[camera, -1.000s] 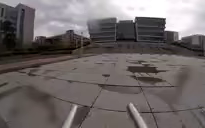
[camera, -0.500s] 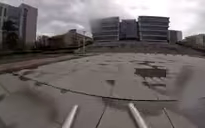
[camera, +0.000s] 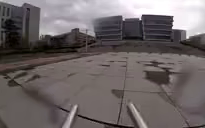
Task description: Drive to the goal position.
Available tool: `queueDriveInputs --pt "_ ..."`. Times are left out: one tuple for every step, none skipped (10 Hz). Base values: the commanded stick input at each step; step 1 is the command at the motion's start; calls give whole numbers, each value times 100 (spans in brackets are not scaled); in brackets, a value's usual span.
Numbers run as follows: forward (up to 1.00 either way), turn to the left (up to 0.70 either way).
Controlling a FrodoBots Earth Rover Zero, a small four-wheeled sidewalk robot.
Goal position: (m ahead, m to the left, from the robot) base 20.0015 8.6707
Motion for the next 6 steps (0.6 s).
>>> queueDriveInputs --pt "100 0" --pt "100 0" --pt "100 0" --pt "100 0" --pt "100 0" --pt "100 0"
